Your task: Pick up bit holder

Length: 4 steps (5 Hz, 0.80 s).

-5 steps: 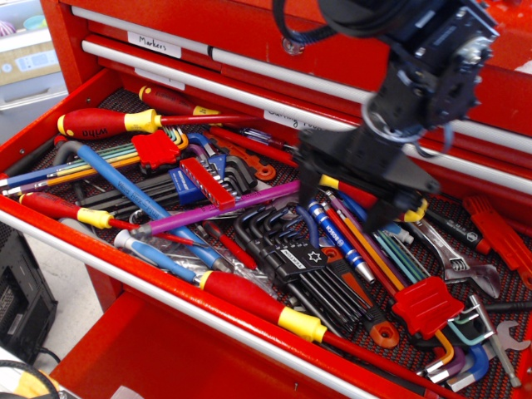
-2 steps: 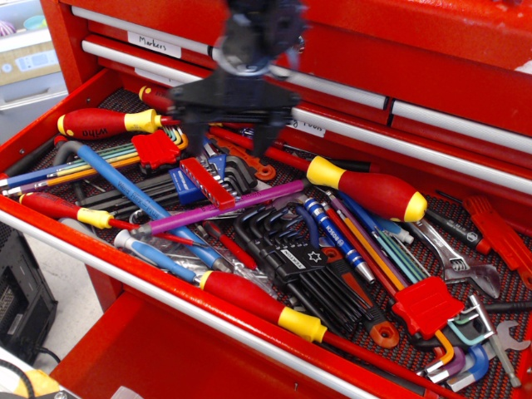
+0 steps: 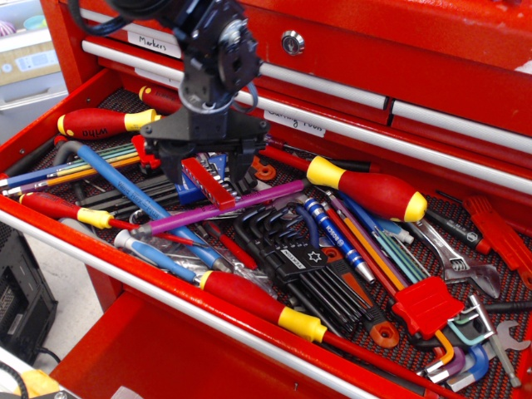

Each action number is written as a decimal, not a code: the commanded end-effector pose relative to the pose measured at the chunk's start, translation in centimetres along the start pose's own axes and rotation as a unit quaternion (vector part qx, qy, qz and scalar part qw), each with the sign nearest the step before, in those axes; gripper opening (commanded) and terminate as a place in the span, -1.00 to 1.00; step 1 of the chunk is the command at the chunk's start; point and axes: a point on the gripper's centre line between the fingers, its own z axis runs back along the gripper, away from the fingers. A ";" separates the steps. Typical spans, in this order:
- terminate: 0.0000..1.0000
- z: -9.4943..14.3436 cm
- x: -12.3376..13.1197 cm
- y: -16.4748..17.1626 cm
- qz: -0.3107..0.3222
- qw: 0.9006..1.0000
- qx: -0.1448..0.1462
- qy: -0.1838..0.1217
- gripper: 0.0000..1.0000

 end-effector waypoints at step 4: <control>-1.00 -2.7 0.4 -0.6 -0.004 0.998 -0.060 -0.018 1.00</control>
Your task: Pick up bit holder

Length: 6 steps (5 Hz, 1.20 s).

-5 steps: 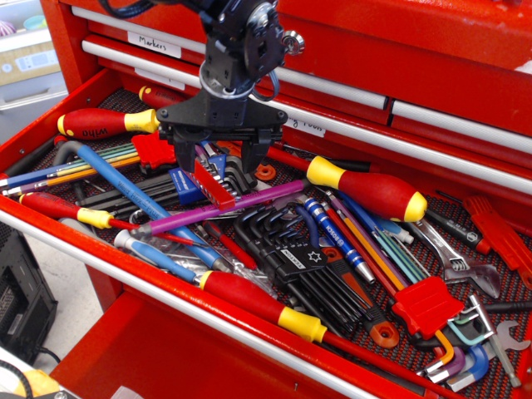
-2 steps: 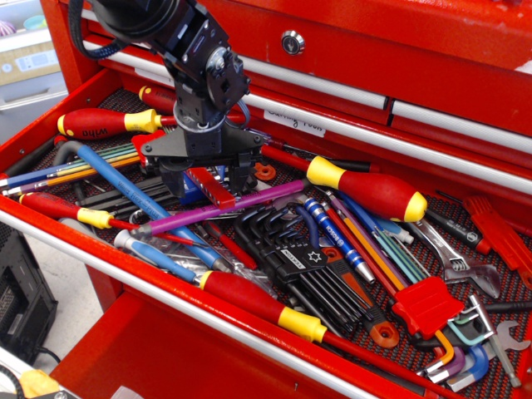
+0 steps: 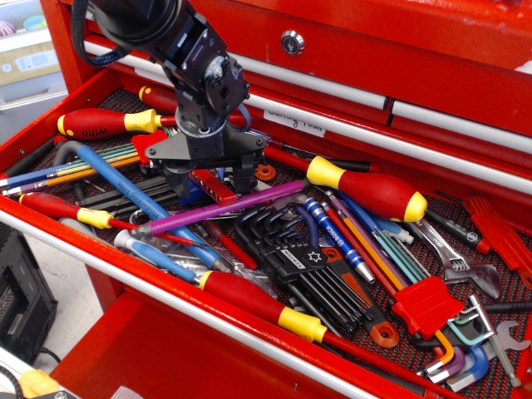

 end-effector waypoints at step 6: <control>-1.00 13.9 1.8 -3.0 -0.059 0.984 0.121 -0.117 -1.00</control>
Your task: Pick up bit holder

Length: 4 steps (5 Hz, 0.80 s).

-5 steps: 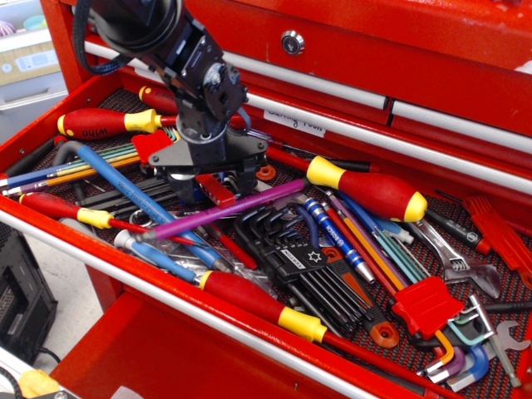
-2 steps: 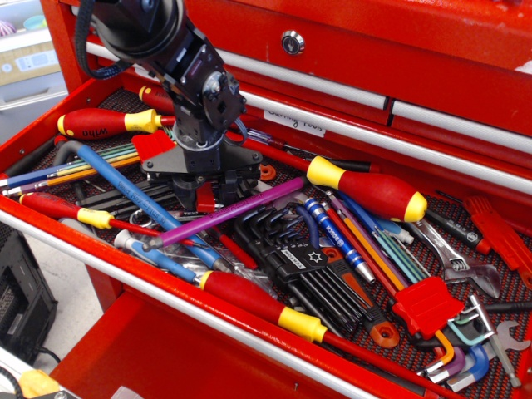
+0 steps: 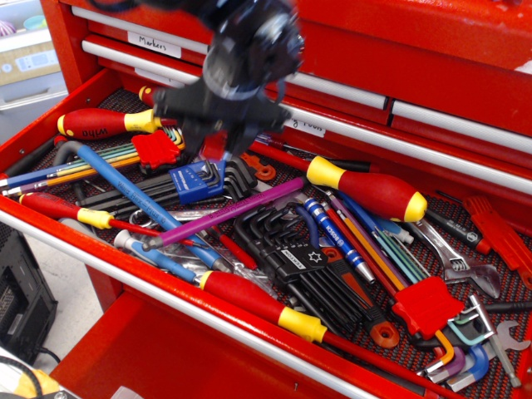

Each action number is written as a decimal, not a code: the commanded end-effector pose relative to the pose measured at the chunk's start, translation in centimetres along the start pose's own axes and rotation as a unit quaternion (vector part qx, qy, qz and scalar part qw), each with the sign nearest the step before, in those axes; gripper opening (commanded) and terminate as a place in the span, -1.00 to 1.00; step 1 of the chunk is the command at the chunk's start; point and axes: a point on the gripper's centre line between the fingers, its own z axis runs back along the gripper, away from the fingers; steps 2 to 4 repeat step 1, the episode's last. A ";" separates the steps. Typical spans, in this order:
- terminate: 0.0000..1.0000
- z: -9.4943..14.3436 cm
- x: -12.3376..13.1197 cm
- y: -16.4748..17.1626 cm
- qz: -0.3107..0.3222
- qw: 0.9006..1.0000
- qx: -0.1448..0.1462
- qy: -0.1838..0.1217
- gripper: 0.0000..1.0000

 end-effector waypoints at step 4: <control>1.00 8.9 4.4 0.7 -0.039 0.998 0.049 -0.026 -1.00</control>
